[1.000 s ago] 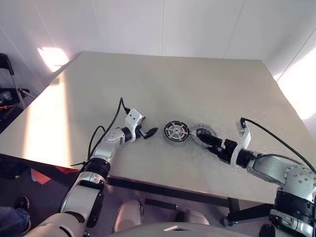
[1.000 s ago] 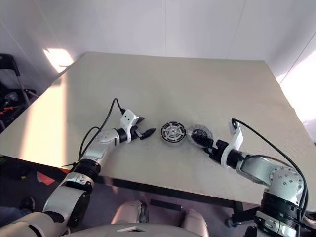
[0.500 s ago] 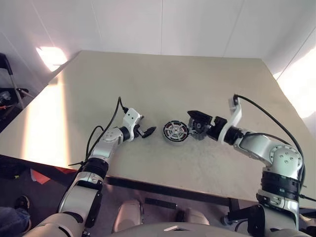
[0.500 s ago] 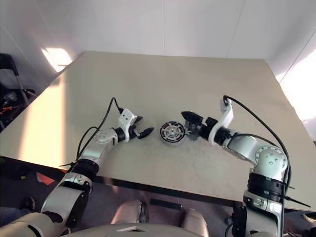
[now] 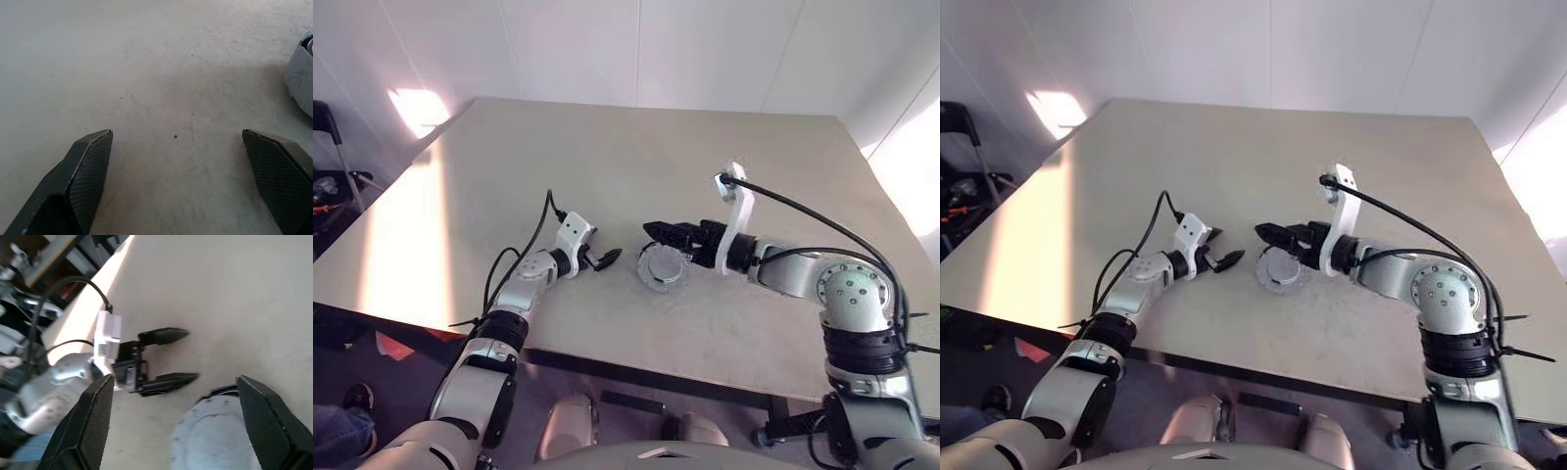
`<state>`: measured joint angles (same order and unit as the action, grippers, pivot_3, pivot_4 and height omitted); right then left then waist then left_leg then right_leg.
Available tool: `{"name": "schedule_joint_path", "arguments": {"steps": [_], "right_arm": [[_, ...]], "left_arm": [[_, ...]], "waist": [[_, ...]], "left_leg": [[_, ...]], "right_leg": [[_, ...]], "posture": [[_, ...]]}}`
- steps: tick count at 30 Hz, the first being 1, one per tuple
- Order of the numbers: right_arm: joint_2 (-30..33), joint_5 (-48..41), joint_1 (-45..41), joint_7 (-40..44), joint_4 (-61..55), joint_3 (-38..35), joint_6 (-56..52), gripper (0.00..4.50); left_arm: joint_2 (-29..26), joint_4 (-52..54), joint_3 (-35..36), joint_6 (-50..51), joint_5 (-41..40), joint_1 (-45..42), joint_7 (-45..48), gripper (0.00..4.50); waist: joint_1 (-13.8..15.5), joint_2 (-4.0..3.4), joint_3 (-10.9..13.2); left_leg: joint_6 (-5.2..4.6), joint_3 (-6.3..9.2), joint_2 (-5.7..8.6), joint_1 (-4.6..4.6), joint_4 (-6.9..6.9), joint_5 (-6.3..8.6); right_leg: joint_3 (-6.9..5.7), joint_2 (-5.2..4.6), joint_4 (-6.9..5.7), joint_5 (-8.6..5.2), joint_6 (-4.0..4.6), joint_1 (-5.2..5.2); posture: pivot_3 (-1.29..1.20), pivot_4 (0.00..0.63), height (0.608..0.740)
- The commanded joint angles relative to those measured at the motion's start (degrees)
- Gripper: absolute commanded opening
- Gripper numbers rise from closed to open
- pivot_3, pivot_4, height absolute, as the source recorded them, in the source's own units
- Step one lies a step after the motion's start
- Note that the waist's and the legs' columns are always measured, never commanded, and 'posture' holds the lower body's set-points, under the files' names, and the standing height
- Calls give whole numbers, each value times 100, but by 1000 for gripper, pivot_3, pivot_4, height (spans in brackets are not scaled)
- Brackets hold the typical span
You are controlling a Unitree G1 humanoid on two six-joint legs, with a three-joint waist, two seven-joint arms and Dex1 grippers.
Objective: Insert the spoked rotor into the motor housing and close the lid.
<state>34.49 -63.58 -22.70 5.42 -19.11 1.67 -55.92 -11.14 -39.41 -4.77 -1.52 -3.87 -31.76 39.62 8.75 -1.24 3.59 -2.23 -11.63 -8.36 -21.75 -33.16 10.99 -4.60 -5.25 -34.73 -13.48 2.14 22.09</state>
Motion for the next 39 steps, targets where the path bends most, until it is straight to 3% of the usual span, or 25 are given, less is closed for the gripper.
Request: {"name": "schedule_joint_path", "arguments": {"steps": [1, 5, 10, 15, 33, 39], "right_arm": [[573, 2319, 109, 1383, -101, 1010, 1812, 4448], [513, 3617, 40, 2639, 393, 1634, 3392, 4448], [242, 3954, 95, 3308, 665, 1597, 3695, 4448], [45, 4306, 228, 3519, 1060, 1489, 3834, 4448], [-280, 4971, 620, 3914, 1963, 1165, 4255, 4448], [-334, 5045, 603, 3960, 1969, 1084, 4210, 3106]], "left_arm": [[-18, 76, 108, -15, -78, -78, -44, 4500], [5, 35, 191, 68, -163, -183, -17, 4500], [-33, -6, 207, 75, -168, -250, -20, 4500], [-94, 151, 160, 89, -127, -126, -37, 4500], [-70, 268, 133, 140, -165, -120, -9, 4500], [-79, 271, 131, 131, -156, -108, -11, 4500]], "waist": [[-7, 8, 3], [-20, 11, 5], [-24, 15, 6], [-37, 15, 6], [-115, 20, 7], [-148, 22, 6]], "left_leg": [[0, 0, 0, 0, 0, 0], [1, 1, -1, -1, -3, -1], [-50, 4, -3, -28, -32, 26], [-111, 3, -14, -49, -96, 45], [-91, 2, -18, -29, -114, 52], [-89, 2, -19, -22, -114, 51]], "right_leg": [[0, 0, 1, 2, -5, 0], [0, 1, -2, -6, 9, 5], [-1, 1, -8, 20, 58, 14], [-1, 1, -17, 19, 59, 9], [-1, 0, -28, 31, 66, -9], [-2, 0, -30, 31, 66, -14]], "posture": [[0, 0, 740], [0, 0, 740], [0, 0, 740], [0, 0, 740], [0, 0, 740], [0, 0, 740]]}}
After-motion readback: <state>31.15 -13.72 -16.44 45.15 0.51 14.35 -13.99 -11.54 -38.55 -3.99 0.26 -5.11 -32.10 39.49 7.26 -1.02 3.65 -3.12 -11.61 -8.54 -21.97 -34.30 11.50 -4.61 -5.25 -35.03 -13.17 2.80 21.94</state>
